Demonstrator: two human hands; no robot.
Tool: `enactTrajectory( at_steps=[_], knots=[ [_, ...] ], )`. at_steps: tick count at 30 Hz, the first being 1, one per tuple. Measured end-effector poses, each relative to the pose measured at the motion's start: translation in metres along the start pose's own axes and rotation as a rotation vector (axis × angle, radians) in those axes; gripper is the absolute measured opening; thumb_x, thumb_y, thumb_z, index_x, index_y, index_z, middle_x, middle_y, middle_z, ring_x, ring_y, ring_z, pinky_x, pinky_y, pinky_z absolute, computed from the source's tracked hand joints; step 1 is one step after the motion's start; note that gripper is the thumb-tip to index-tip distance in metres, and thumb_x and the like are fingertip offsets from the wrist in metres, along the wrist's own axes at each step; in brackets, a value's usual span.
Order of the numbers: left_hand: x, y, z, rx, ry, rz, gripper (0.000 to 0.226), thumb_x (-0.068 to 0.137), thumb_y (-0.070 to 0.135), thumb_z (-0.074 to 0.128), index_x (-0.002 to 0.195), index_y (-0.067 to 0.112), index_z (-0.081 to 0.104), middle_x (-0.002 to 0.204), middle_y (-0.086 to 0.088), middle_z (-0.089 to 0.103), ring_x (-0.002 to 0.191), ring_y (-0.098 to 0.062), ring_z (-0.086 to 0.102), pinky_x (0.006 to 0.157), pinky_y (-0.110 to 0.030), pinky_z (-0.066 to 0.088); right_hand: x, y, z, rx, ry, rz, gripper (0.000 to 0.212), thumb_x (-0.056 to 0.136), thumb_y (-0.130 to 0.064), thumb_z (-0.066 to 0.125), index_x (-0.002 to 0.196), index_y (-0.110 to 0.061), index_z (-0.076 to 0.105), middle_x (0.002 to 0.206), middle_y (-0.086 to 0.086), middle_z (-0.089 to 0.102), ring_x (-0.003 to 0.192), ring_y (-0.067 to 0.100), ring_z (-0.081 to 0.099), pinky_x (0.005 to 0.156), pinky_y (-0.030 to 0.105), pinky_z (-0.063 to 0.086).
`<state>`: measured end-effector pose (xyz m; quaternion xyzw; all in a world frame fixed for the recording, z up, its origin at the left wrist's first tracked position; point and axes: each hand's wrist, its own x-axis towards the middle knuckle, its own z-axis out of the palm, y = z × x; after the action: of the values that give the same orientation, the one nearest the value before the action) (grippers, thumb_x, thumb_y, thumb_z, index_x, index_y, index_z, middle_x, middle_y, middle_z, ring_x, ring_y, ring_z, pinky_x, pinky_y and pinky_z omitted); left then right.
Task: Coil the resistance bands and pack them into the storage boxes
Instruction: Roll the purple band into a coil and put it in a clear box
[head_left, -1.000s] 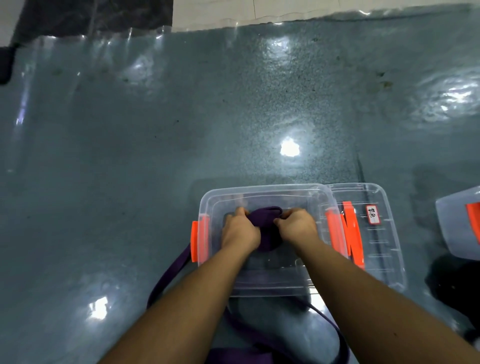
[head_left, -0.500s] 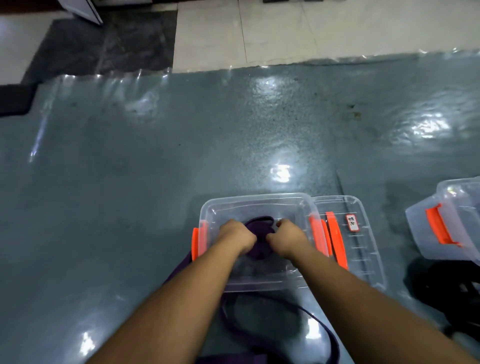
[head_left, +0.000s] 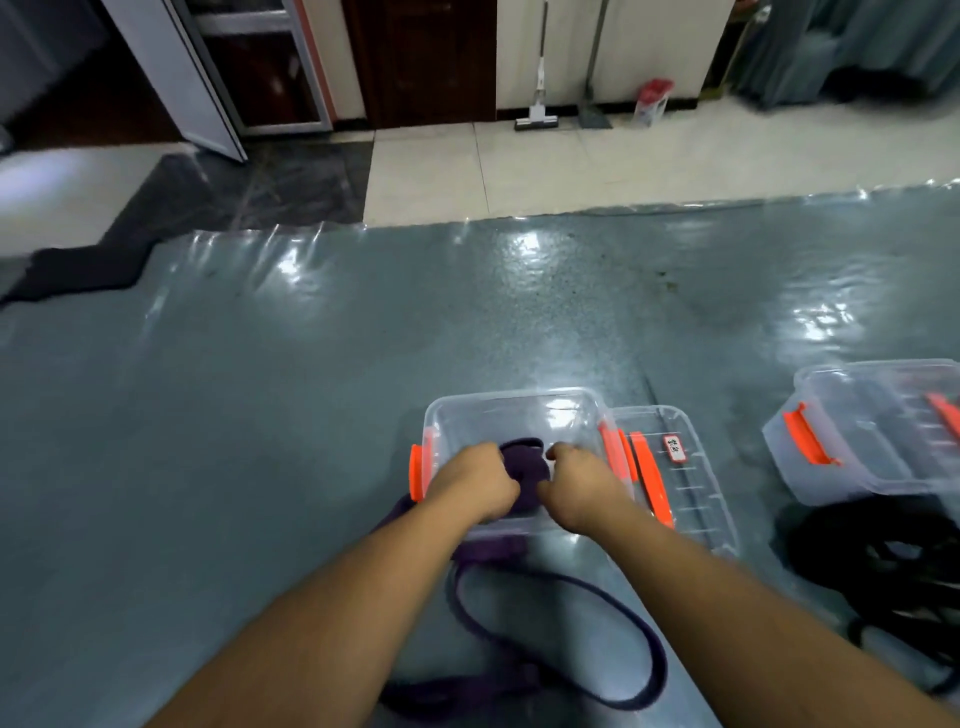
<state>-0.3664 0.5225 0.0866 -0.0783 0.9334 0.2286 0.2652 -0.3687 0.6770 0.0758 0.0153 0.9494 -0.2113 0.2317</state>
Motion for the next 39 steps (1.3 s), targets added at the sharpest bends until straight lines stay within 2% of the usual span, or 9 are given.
enactTrajectory(
  at_steps=[5,7,10,13,18,27,29,33,39],
  knots=[
    [-0.040,-0.003,0.008,0.040,0.119,0.072,0.031,0.088,0.022,0.058,0.117,0.023,0.066,0.116,0.001,0.069,0.099,-0.024,0.067,0.084,-0.039,0.058,-0.031,0.011,0.004,-0.060,0.103,-0.143,0.035,0.088,-0.024,0.059,0.121,-0.011,0.062,0.118,0.016,0.064,0.108,0.035,0.063,0.093,0.039,0.051],
    [-0.054,-0.005,0.015,0.012,0.160,0.127,0.033,0.089,0.026,0.058,0.122,0.026,0.066,0.121,0.004,0.068,0.104,-0.021,0.066,0.088,-0.039,0.058,-0.040,0.015,0.004,-0.065,0.132,-0.213,0.027,0.089,-0.025,0.059,0.113,-0.012,0.063,0.112,0.014,0.065,0.104,0.033,0.062,0.088,0.038,0.050],
    [-0.078,-0.007,0.027,-0.010,0.183,0.177,0.032,0.092,0.031,0.057,0.122,0.032,0.065,0.120,0.011,0.069,0.107,-0.017,0.067,0.089,-0.037,0.057,-0.055,0.023,0.007,-0.048,0.143,-0.290,0.027,0.090,-0.024,0.060,0.114,-0.014,0.066,0.112,0.010,0.066,0.105,0.030,0.063,0.090,0.039,0.053],
    [-0.099,-0.010,0.048,0.005,0.136,0.153,0.029,0.093,0.030,0.056,0.120,0.031,0.066,0.115,0.011,0.071,0.100,-0.016,0.068,0.086,-0.036,0.057,-0.072,0.038,0.015,-0.056,0.081,-0.336,0.031,0.090,-0.024,0.058,0.119,-0.016,0.067,0.115,0.008,0.067,0.107,0.029,0.064,0.091,0.040,0.054],
    [-0.118,-0.028,0.100,0.090,0.031,0.067,0.031,0.089,0.031,0.059,0.119,0.031,0.066,0.117,0.009,0.071,0.110,-0.017,0.066,0.094,-0.039,0.055,-0.092,0.077,0.042,-0.105,-0.101,-0.316,0.030,0.092,-0.024,0.058,0.119,-0.016,0.066,0.122,0.009,0.069,0.112,0.029,0.064,0.095,0.036,0.052],
    [-0.123,-0.057,0.166,0.264,-0.103,0.055,0.060,0.096,0.030,0.059,0.152,0.024,0.042,0.150,-0.002,0.050,0.137,-0.026,0.046,0.111,-0.043,0.043,-0.113,0.115,0.085,-0.117,-0.288,-0.251,0.037,0.091,-0.023,0.055,0.126,-0.015,0.065,0.129,0.010,0.069,0.120,0.029,0.063,0.101,0.033,0.049],
    [-0.120,-0.057,0.173,0.333,-0.114,0.068,0.056,0.095,0.026,0.056,0.149,0.024,0.044,0.144,-0.003,0.054,0.134,-0.028,0.047,0.108,-0.045,0.045,-0.113,0.116,0.087,-0.125,-0.292,-0.241,0.038,0.092,-0.024,0.054,0.127,-0.015,0.064,0.129,0.010,0.069,0.120,0.029,0.063,0.101,0.033,0.049],
    [-0.115,-0.064,0.179,0.474,-0.110,0.112,0.028,0.094,0.021,0.055,0.121,0.021,0.059,0.122,-0.005,0.061,0.117,-0.030,0.057,0.093,-0.044,0.050,-0.111,0.112,0.088,-0.125,-0.284,-0.204,0.039,0.090,-0.026,0.054,0.127,-0.017,0.064,0.127,0.009,0.070,0.118,0.028,0.064,0.100,0.034,0.051],
    [-0.118,-0.065,0.145,0.405,-0.142,0.229,0.022,0.087,0.028,0.058,0.105,0.020,0.069,0.111,-0.006,0.063,0.103,-0.032,0.064,0.087,-0.046,0.057,-0.115,0.090,0.084,-0.056,-0.268,-0.226,0.041,0.090,-0.022,0.057,0.131,-0.018,0.064,0.127,0.003,0.071,0.117,0.023,0.065,0.101,0.031,0.050]
  ],
)
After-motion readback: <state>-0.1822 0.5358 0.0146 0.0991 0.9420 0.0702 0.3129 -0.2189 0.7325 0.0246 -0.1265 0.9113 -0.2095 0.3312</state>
